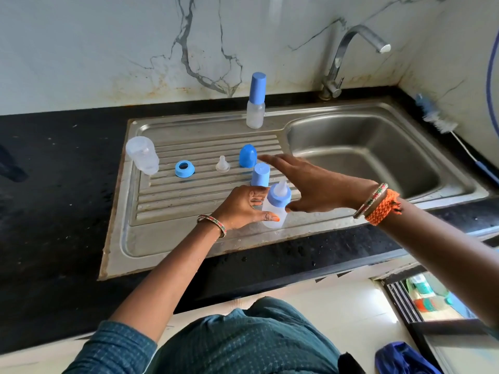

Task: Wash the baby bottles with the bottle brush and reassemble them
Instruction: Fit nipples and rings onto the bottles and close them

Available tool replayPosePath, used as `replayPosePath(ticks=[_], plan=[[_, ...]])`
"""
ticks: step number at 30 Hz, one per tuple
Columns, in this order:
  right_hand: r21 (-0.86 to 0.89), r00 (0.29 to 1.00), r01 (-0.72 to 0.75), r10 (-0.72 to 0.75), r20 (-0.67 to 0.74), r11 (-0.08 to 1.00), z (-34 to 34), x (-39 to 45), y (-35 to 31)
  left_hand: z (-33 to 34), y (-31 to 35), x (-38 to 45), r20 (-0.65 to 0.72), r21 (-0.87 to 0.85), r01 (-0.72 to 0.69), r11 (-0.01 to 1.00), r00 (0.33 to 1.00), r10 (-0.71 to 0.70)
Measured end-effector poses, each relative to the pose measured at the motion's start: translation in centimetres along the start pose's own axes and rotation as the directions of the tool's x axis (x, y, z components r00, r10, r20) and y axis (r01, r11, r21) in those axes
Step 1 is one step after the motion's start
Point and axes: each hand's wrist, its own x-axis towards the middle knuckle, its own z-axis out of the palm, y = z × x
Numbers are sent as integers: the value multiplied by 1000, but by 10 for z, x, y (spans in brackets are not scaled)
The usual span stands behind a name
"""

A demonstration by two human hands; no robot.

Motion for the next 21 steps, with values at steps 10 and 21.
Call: replayPosePath(ticks=[10, 21], plan=[[153, 973, -27, 61, -224, 988, 20, -7, 0, 4, 2, -1, -25, 35, -5, 999, 1000, 6], [328, 984, -102, 143, -103, 939, -4, -22, 11, 2, 3, 1, -30, 143, 22, 989, 999, -18]])
